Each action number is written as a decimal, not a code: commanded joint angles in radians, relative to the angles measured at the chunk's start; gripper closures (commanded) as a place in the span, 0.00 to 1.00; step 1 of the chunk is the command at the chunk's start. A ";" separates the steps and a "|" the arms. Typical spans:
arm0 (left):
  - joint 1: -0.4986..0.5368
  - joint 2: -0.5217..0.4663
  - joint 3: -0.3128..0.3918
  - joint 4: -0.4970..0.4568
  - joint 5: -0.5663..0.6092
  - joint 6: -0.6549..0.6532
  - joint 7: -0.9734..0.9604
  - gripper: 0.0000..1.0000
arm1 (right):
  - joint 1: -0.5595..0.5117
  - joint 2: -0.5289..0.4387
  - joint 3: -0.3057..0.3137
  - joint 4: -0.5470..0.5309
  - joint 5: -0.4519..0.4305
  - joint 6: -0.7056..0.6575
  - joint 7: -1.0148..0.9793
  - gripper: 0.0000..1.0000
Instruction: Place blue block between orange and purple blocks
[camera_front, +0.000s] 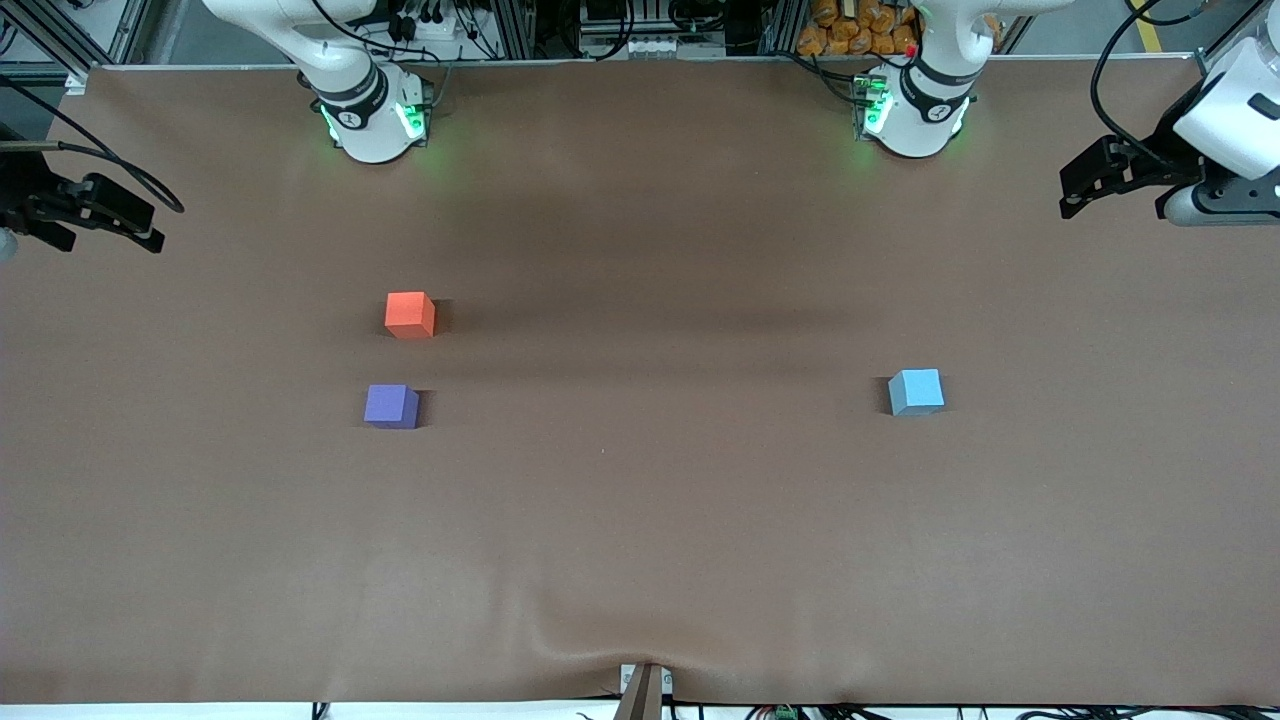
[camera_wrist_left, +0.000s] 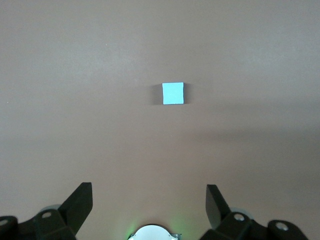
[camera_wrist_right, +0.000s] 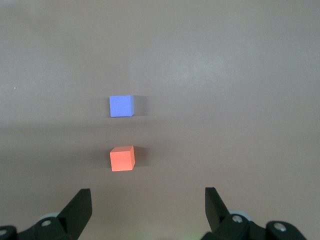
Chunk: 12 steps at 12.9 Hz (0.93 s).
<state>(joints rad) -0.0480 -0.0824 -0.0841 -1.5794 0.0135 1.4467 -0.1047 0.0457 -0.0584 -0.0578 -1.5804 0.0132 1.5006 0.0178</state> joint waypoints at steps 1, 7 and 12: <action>-0.001 0.003 -0.005 0.009 0.023 -0.020 0.036 0.00 | -0.010 0.009 0.010 0.023 -0.003 -0.008 -0.016 0.00; 0.007 0.006 -0.003 -0.005 0.020 -0.008 0.065 0.00 | -0.004 0.009 0.004 0.019 -0.001 -0.011 -0.016 0.00; 0.007 0.009 -0.003 -0.010 0.020 -0.008 0.059 0.00 | -0.003 0.017 0.003 0.019 -0.002 -0.013 -0.016 0.00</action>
<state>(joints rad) -0.0460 -0.0736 -0.0829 -1.5949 0.0144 1.4420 -0.0593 0.0462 -0.0500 -0.0574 -1.5804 0.0134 1.5008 0.0120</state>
